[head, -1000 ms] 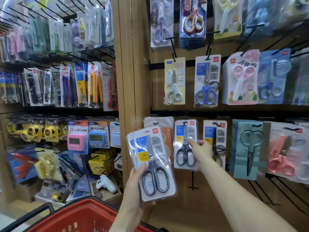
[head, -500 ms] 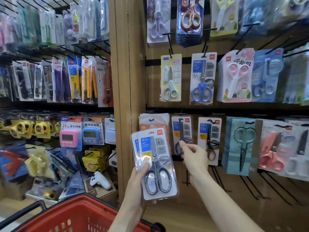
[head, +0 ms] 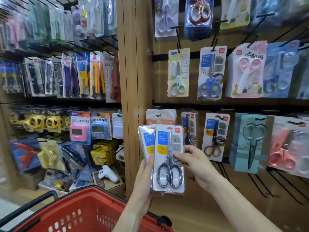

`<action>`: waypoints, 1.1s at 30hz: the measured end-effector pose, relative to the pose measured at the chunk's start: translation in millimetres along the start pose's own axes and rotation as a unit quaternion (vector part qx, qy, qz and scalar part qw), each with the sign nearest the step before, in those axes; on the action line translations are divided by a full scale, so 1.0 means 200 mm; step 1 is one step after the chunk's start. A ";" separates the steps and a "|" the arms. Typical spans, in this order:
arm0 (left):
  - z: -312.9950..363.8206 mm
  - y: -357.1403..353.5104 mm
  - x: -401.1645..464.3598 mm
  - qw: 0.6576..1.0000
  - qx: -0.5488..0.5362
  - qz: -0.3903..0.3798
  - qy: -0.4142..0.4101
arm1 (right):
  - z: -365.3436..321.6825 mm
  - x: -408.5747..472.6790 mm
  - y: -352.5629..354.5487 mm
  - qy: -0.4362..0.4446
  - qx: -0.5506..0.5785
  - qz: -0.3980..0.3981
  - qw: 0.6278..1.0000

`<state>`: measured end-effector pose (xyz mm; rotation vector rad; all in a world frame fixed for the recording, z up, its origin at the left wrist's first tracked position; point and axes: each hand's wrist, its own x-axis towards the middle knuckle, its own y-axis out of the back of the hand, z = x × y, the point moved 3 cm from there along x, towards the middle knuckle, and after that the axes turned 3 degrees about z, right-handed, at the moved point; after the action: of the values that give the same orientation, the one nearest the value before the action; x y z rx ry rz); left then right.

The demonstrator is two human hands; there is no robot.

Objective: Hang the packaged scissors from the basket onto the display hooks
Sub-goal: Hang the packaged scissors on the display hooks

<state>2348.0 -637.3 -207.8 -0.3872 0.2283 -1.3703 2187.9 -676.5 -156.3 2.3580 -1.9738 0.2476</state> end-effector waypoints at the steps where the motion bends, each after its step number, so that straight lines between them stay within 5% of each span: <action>1: 0.00 0.00 0.00 1.000 0.002 -0.002 0.000 | 0.00 0.00 0.00 -0.001 0.002 -0.003 1.000; 7: 0.00 0.02 0.01 1.000 -0.009 -0.029 -0.002 | 0.00 0.00 0.01 -0.014 0.026 -0.062 0.998; 13: -0.01 0.06 0.02 0.999 -0.028 -0.037 0.010 | -0.01 -0.01 0.03 -0.048 0.168 -0.096 0.980; 20: -0.02 0.11 0.04 1.000 -0.003 0.014 0.019 | -0.08 0.07 0.15 0.037 0.108 0.102 0.988; 33: 0.04 0.11 -0.02 0.999 0.042 0.027 0.017 | -0.14 0.21 0.16 0.053 0.026 0.179 0.982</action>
<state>2369.6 -629.4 -208.4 -0.2851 0.2073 -1.3295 2161.5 -718.2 -124.2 1.9529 -2.3496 0.4361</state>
